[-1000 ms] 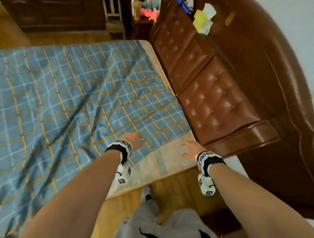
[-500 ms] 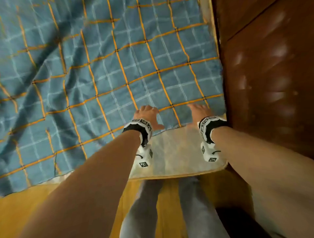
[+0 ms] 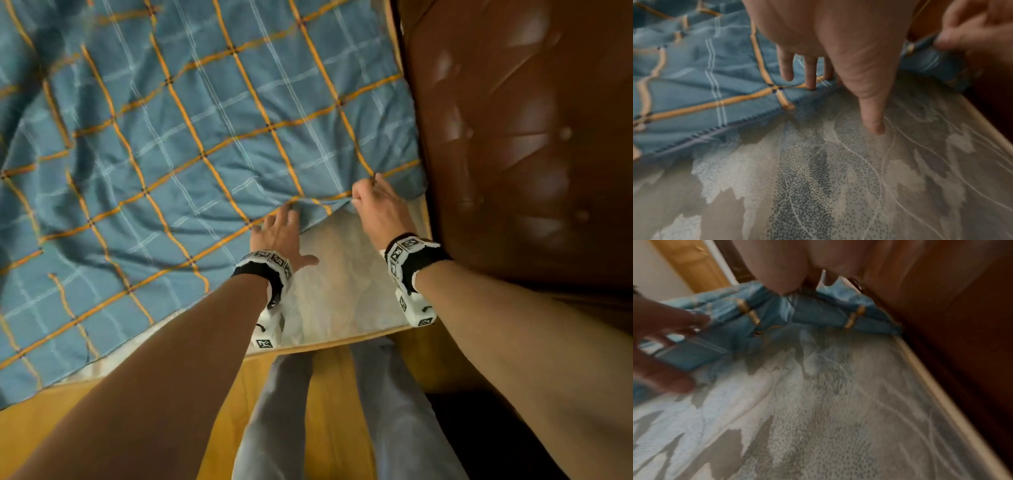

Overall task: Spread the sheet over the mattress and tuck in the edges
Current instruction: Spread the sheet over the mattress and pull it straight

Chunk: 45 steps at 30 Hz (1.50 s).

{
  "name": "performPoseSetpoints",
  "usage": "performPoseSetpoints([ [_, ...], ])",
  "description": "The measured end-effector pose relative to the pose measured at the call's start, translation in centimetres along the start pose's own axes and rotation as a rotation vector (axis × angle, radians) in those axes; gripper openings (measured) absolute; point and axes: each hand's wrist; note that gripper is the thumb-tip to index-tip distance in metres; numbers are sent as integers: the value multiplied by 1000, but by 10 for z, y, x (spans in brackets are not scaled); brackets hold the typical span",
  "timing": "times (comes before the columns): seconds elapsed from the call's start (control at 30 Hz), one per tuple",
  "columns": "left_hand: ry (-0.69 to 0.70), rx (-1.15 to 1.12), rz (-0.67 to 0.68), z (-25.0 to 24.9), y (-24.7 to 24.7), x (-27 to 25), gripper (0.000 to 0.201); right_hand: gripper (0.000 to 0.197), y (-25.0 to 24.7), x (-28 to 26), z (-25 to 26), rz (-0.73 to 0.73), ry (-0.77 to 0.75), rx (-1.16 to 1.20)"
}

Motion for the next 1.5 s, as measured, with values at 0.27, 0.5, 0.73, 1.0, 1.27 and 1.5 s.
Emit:
performPoseSetpoints([
  [0.27,64,1,25,-25,-59,-48,28,40,-95,-86,25,233,150,-201],
  [0.5,465,114,178,-74,-45,-119,37,31,-119,-209,17,361,413,-498],
  [0.73,569,133,331,-124,15,-176,41,35,-75,-305,-13,445,672,-472],
  [1.0,548,43,442,-193,67,-260,40,45,-51,-407,-61,497,773,-397],
  [1.27,385,-130,303,-141,-13,-309,45,37,-84,-401,-14,581,640,-76],
  [1.5,219,-279,104,-1,-106,-382,45,38,-131,-339,139,558,363,-113],
])
Point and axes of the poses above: each hand's wrist, its own x-axis towards the middle knuckle, its own y-axis out of the palm, z = x × y, and after that the axes turned 7 degrees about x, right-handed
